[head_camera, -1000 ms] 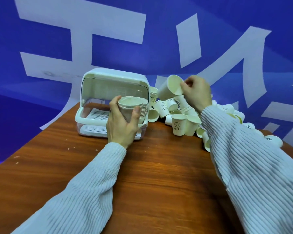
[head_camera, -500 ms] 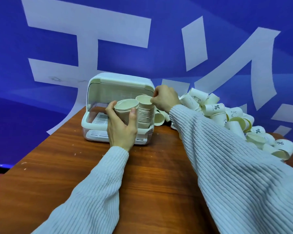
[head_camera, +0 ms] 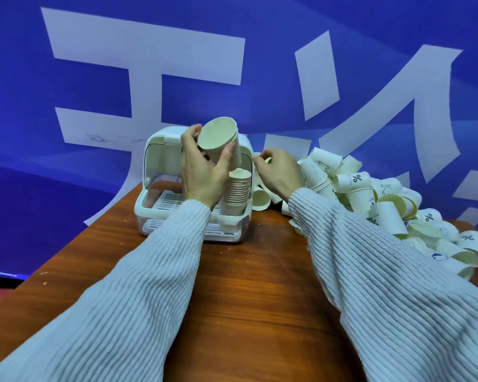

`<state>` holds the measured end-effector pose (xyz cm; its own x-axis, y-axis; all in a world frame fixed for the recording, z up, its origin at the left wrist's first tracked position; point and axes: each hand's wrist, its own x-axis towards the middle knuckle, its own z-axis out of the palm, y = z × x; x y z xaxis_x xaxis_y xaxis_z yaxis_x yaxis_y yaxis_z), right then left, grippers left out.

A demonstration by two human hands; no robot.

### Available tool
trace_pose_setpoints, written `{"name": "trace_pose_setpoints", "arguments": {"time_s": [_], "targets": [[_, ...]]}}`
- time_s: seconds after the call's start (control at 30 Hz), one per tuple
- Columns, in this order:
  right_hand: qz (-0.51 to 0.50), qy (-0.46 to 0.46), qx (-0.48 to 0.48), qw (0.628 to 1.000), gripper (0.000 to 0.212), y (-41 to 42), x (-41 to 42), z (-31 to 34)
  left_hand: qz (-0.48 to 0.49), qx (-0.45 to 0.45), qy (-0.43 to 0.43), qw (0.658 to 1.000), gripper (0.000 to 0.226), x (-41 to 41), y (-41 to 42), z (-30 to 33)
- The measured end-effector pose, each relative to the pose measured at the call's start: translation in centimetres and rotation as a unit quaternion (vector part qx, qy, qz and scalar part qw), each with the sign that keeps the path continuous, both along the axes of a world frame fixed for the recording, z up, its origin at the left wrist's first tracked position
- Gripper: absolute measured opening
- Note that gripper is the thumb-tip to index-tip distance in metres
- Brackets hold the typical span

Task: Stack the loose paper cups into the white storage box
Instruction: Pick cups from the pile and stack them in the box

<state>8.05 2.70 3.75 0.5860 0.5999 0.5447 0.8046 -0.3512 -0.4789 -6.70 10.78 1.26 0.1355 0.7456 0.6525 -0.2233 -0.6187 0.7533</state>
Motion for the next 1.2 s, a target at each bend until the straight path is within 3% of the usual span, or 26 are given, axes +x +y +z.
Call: {"name": "trace_pose_setpoints", "arguments": {"time_s": [0.17,0.4,0.57,0.67,0.73,0.8,0.9,1.0,1.07,1.2], "targets": [[-0.005,-0.021,-0.011,1.000,0.030,-2.0,0.9,-0.5,0.032,0.108,0.135,0.984,0.073,1.5,0.6,0.2],[-0.016,-0.015,-0.024,0.999,0.027,-4.2,2.5,-1.4,0.076,0.150,0.388,0.906,0.073,1.5,1.2,-2.0],[-0.053,0.016,-0.048,0.997,0.024,-5.8,4.0,-2.7,0.088,0.152,0.447,0.877,0.090,1.2,0.5,-3.0],[-0.049,0.033,-0.110,0.992,0.041,-6.9,4.9,-3.5,0.077,0.146,0.469,0.868,0.091,1.3,0.4,-2.9],[-0.043,0.046,-0.192,0.979,0.055,-7.8,5.5,-4.0,0.066,0.140,0.466,0.871,0.092,1.4,0.5,-2.8],[-0.038,0.031,-0.263,0.963,0.052,-8.5,6.2,-4.8,0.060,0.141,0.436,0.887,0.091,1.4,0.3,-3.2],[-0.055,-0.023,-0.288,0.956,0.047,-9.2,6.8,-5.8,0.055,0.152,0.383,0.909,0.086,1.5,-0.5,-3.9],[-0.064,-0.046,-0.253,0.964,0.048,-9.7,6.9,-5.9,0.075,0.158,0.358,0.917,0.083,2.0,-1.4,-4.3],[-0.066,-0.039,-0.188,0.979,0.037,-10.1,6.7,-5.6,0.111,0.176,0.318,0.925,0.078,2.2,-2.1,-4.5],[-0.018,0.038,-0.045,0.998,0.016,-10.6,5.5,-4.6,0.095,0.291,0.145,0.941,0.045,2.9,-4.1,-5.4]]}}
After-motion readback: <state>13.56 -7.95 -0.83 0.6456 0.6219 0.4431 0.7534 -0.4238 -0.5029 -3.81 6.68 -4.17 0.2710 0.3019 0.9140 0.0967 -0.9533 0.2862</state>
